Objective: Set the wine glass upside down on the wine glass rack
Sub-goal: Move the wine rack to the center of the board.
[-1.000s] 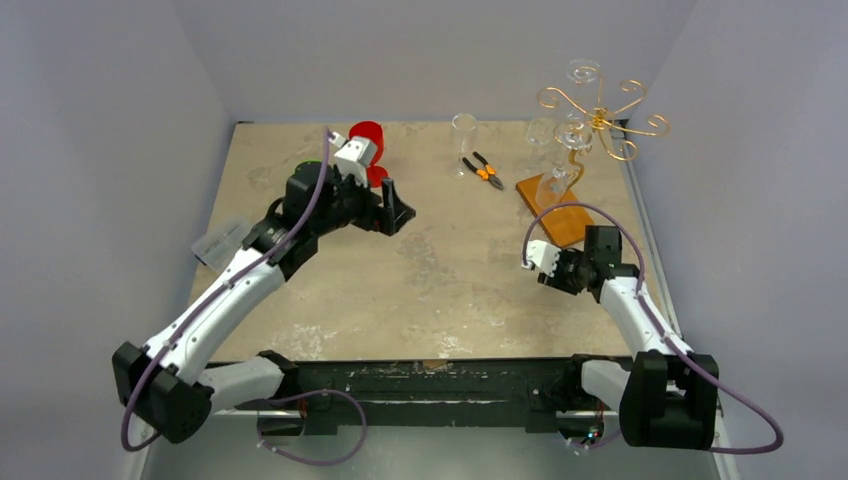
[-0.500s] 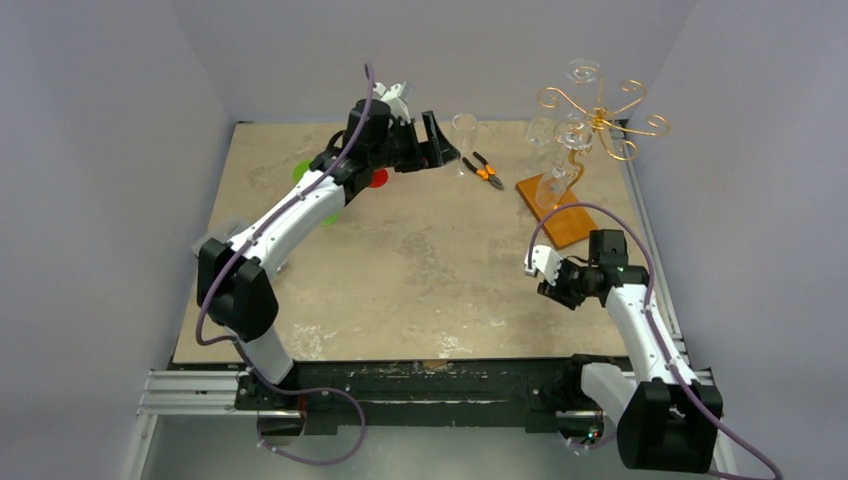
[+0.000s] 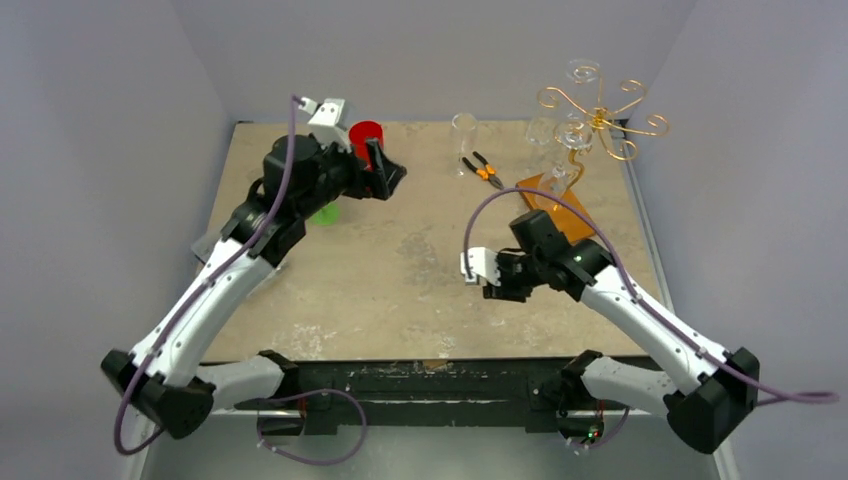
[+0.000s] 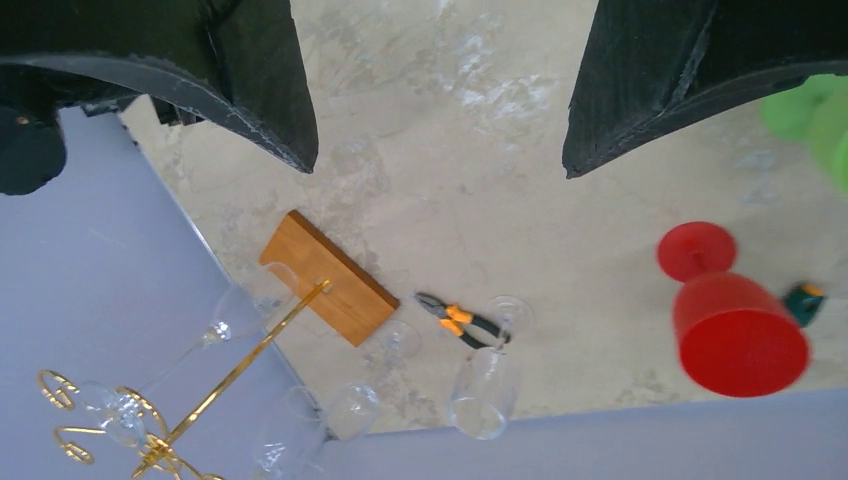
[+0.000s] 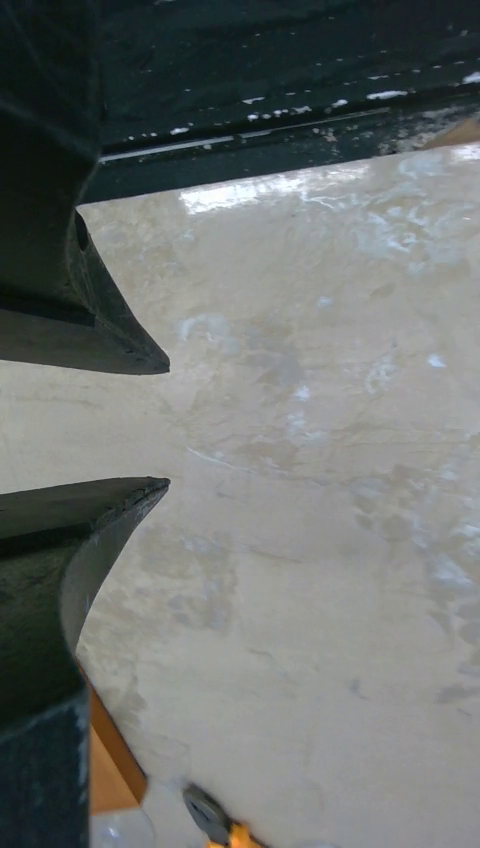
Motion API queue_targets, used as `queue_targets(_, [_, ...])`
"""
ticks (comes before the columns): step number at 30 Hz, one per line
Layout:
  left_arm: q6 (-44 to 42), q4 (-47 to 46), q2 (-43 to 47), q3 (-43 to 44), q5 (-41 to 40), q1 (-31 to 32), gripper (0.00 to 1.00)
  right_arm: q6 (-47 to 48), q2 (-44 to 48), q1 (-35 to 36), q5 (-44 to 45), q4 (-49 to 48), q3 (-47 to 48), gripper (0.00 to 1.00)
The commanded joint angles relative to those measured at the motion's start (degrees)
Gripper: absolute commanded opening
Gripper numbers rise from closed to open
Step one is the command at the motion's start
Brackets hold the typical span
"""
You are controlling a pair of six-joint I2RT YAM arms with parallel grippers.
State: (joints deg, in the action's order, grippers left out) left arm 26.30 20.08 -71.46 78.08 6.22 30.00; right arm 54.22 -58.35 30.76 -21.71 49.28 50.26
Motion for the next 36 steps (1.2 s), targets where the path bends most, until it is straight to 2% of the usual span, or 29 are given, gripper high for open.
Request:
queue_targets(1, [-11.53, 5.00, 11.11, -7.77, -11.75, -0.31, 0.89, -14.72, -9.61, 11.65, 16.94, -2.22, 13.65, 0.39])
queue_targets(8, [-19.17, 7.48, 31.47, -22.23, -28.76, -0.36, 0.91, -25.85, -35.13, 12.60, 32.59, -0.10, 53.82, 0.41])
queue_targets(11, [-20.56, 6.41, 38.17, -27.09, -31.19, -0.35, 0.93, -27.65, -44.46, 12.16, 41.07, -1.28, 67.39, 0.51])
queue_targets(14, [-21.64, 6.26, 40.95, -29.21, -31.46, -0.34, 0.93, -28.56, -52.51, 9.24, 45.26, -2.64, 78.84, 0.65])
queue_targets(17, [-22.25, 6.31, 41.12, -29.82, -31.38, -0.36, 0.93, -29.08, -59.09, 5.58, 46.53, -3.47, 87.89, 0.67])
queue_targets(21, [-22.70, 5.76, 40.26, -30.60, -29.44, -0.30, 0.93, -26.49, -63.99, 3.41, 53.11, -10.65, 89.53, 0.66])
queue_targets(24, [-22.64, 5.94, 39.85, -30.61, -28.52, -0.34, 0.93, -26.32, -64.83, 3.43, 59.15, -18.76, 85.48, 0.66])
queue_targets(28, [-22.55, 5.94, 39.73, -30.78, -28.28, -0.37, 0.93, -30.79, -65.14, 3.95, 65.27, -28.10, 81.01, 0.67])
queue_targets(29, [-22.47, 5.98, 39.73, -30.80, -28.27, -0.31, 0.93, -30.38, -65.00, 4.22, 69.30, -32.73, 78.62, 0.72])
queue_targets(30, [-22.44, 6.02, 39.81, -30.84, -28.29, -0.35, 0.93, -28.41, -65.11, 4.70, 73.72, -38.34, 76.11, 0.80])
queue_targets(31, [-22.32, 6.10, 39.80, -30.82, -28.28, -0.30, 0.93, -24.13, -65.07, 5.30, 79.38, -47.62, 72.31, 0.94])
queue_targets(32, [-22.27, 6.11, 39.86, -30.94, -28.40, -0.29, 0.93, -17.90, -64.93, 5.86, 83.94, -58.13, 67.56, 0.98])
queue_targets(34, [-22.10, 5.99, 39.95, -31.13, -28.54, -0.35, 0.93, -2.78, -65.59, 6.87, 88.87, -84.11, 60.32, 0.99])
queue_targets(36, [-22.09, 5.92, 39.92, -31.31, -28.49, -0.33, 0.93, 6.13, -68.01, 7.28, 91.84, -95.89, 59.67, 0.99])
